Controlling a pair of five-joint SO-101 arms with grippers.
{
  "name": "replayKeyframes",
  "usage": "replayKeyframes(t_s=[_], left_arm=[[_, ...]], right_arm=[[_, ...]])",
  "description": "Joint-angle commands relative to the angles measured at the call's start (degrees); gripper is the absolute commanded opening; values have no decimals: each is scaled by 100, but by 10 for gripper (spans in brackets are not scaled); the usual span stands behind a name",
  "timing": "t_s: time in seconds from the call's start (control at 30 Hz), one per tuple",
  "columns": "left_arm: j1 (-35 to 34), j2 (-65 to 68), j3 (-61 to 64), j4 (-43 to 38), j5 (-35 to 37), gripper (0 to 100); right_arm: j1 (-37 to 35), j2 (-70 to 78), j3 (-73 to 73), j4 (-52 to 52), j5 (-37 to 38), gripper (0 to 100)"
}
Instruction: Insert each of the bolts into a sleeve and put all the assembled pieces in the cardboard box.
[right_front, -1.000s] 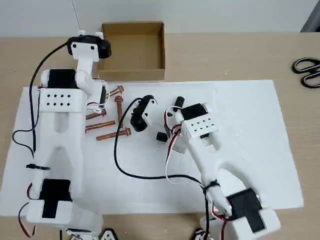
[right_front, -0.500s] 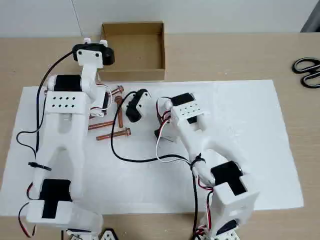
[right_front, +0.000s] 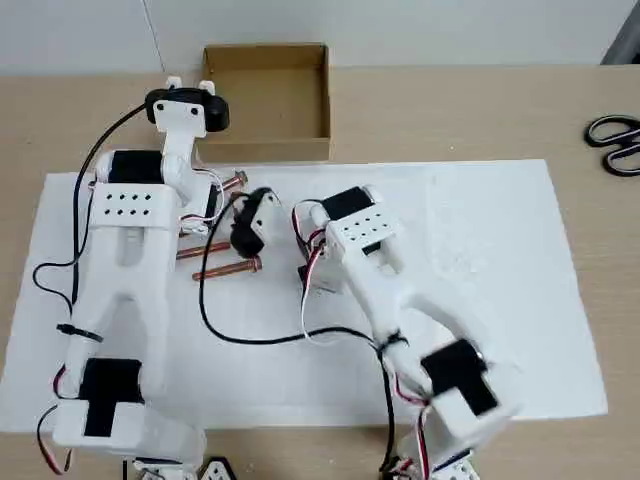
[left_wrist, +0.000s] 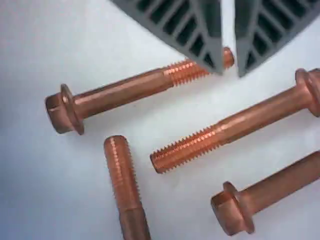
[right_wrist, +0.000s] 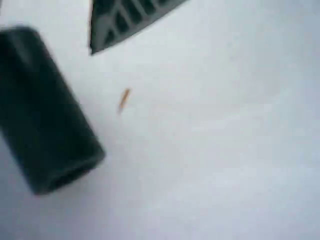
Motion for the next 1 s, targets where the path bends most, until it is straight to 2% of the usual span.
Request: replayKeyframes(t_s=[0.0,0.27,0.57,0.97], left_arm=[[-9,-35,-40,-97,-35,6],[-44,-53,-31,-53,-35,6],[-44,-70,-22,26,-35,6],[-44,-35,-22,26,-18,6]], right_arm=[[-110,-505,-237,189,-35,125],[-233,-444,-193,48,-9,125],[-215,198,-167,-479,475,124],[-136,488,-149,-444,993,123]])
